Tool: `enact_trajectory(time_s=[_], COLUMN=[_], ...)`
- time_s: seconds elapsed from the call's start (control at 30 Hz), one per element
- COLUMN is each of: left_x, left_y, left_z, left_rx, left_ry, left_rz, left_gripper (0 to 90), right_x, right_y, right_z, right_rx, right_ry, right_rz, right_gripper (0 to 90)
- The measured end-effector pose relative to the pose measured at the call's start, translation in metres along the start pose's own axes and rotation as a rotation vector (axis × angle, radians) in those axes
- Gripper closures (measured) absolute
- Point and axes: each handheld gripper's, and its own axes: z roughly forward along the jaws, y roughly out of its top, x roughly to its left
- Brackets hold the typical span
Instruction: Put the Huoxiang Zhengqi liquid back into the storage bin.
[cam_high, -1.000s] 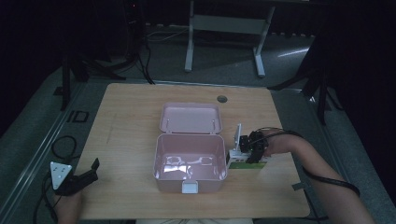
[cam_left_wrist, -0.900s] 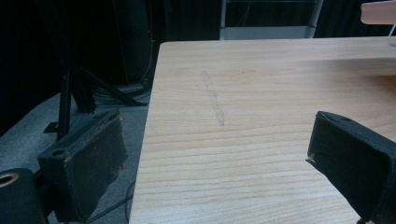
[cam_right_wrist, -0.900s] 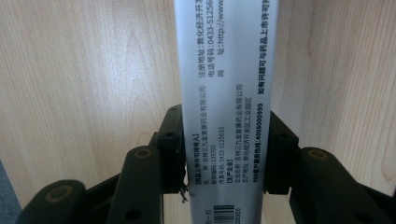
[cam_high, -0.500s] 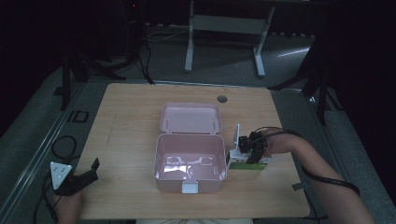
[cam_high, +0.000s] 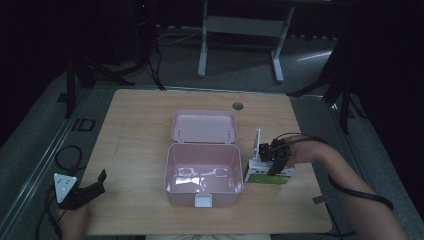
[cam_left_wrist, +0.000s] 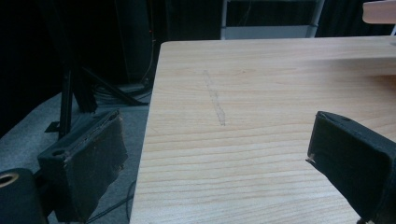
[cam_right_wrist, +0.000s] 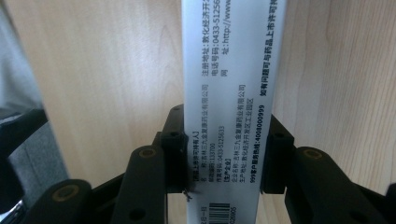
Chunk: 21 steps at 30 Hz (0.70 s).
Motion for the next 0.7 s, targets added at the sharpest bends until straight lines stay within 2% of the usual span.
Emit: enact_trajectory(time_s=[0.37, 0.7], left_x=[0.000, 0.000], left_y=[0.000, 0.000], left_z=[0.000, 0.000], left_rx=[-0.002, -0.007], left_ry=[0.003, 0.003], left_rz=[-0.001, -0.005], left_gripper=[4.5, 4.5], right_x=[0.013, 0.026], right_y=[-0.002, 0.001], right_z=[-0.033, -0.070], right_rx=[0.011, 0.010], right_ry=[-0.002, -0.016], right_rz=[0.007, 0.006], right_gripper=[61.7, 61.7])
